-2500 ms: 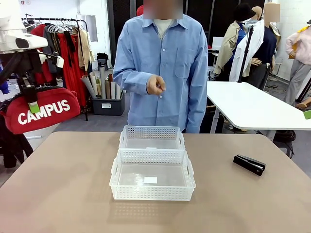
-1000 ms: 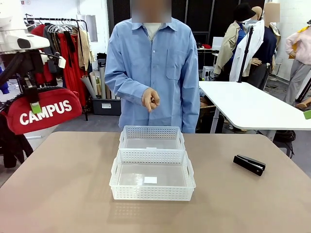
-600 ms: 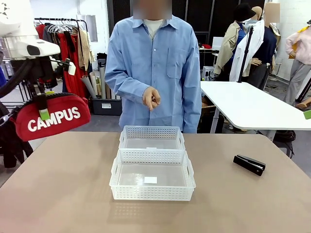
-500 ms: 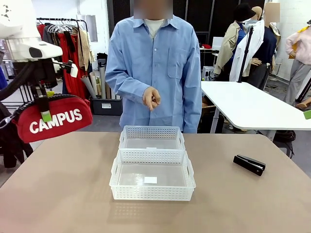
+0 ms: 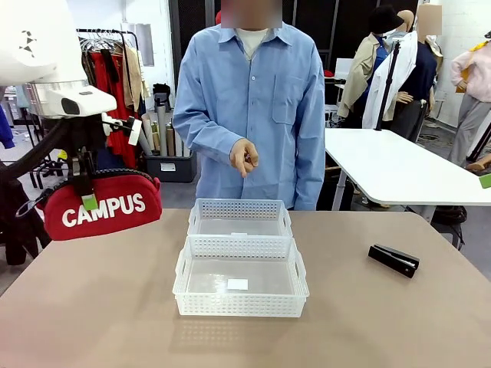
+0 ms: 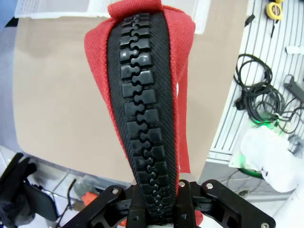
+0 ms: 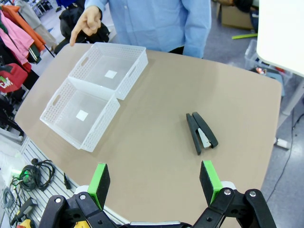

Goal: Distribute items into two baskets.
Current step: Move the picked Pencil pouch towards the Organizing basket indicated by the person, stopping as directed.

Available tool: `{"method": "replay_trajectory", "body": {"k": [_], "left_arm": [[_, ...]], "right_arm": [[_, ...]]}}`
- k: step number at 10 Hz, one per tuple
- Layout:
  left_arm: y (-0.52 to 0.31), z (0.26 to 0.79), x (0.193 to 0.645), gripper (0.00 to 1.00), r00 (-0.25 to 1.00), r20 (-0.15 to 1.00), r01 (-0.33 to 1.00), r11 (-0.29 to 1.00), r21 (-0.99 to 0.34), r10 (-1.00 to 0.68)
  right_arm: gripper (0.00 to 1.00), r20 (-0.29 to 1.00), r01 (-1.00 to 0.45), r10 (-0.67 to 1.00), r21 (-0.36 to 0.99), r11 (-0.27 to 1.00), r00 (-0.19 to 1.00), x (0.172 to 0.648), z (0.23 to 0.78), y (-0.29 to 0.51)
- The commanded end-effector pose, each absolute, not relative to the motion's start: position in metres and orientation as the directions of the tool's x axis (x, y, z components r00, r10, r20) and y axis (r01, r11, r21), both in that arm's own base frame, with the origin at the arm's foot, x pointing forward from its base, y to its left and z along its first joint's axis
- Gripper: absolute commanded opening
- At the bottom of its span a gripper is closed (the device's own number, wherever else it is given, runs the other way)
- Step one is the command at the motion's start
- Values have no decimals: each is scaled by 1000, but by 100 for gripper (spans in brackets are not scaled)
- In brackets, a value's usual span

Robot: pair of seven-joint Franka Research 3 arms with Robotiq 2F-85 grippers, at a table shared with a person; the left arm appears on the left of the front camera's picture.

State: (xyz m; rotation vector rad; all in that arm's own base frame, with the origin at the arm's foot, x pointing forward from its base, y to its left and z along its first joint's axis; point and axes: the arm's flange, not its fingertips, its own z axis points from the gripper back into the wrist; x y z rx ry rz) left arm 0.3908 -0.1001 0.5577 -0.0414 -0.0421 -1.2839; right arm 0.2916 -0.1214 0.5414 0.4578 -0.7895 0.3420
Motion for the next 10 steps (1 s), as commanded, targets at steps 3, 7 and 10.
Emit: {"method": "replay_trajectory", "body": {"k": [3, 7, 10], "left_arm": [[-107, 551, 400, 0, 77, 84, 997, 77, -12, -993], [-147, 546, 413, 0, -21, 44, 1000, -22, -20, -999], [-174, 543, 418, 0, -40, 31, 999, -40, 3, -999]], "right_arm": [[100, 749, -466, 117, 274, 841, 652, 291, 541, -123], [100, 749, -466, 117, 274, 841, 652, 291, 541, -123], [100, 749, -466, 117, 274, 841, 652, 291, 541, -123]]}}
